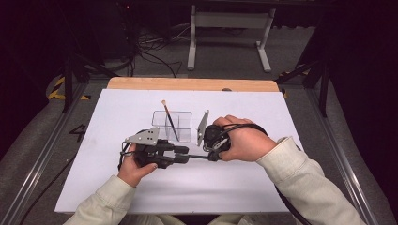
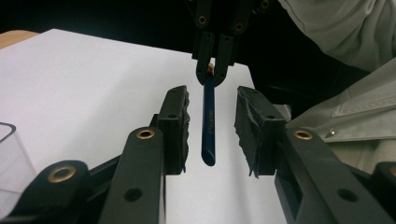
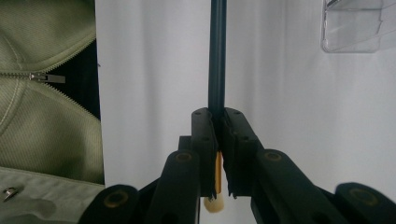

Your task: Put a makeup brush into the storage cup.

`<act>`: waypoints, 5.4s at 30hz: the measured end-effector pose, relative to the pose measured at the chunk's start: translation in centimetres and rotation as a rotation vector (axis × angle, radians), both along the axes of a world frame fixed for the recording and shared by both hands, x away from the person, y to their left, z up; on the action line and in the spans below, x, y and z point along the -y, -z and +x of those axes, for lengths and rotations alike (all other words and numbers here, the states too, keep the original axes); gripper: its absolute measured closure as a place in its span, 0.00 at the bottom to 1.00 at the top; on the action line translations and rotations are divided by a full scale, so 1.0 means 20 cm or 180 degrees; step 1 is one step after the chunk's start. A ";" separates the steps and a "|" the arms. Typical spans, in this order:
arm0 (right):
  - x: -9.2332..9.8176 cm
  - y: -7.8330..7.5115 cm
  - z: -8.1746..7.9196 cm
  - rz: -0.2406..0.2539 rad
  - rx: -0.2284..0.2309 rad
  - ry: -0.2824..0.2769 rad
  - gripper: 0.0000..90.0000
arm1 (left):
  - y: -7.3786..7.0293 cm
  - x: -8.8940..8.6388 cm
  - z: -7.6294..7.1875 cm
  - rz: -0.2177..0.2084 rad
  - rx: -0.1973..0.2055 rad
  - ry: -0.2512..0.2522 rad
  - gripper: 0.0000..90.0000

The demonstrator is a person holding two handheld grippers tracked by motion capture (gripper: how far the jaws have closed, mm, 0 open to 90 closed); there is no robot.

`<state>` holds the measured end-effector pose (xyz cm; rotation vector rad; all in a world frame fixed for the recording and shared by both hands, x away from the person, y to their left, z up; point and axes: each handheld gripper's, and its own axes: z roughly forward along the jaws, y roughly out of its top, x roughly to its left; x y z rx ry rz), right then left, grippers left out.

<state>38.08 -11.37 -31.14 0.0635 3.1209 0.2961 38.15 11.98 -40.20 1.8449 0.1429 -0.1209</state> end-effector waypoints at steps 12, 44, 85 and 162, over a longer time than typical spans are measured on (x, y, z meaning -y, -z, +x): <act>-0.01 0.00 0.00 -0.0010 0.0021 -0.0033 0.93 | 0.01 -0.01 0.01 0.0013 -0.0011 0.0007 0.87; 0.00 -0.05 -0.01 -0.0034 0.0175 -0.0171 0.93 | 0.02 0.00 0.00 0.0189 -0.0014 0.0041 0.94; 0.32 -0.22 -0.03 0.1379 0.0729 0.0318 0.64 | 0.05 -0.06 0.00 -0.0194 0.0018 -0.0305 0.94; 0.50 0.32 -0.03 0.3695 0.0477 0.1227 0.39 | 0.02 -0.10 -0.04 -0.0540 0.0285 -0.0533 0.94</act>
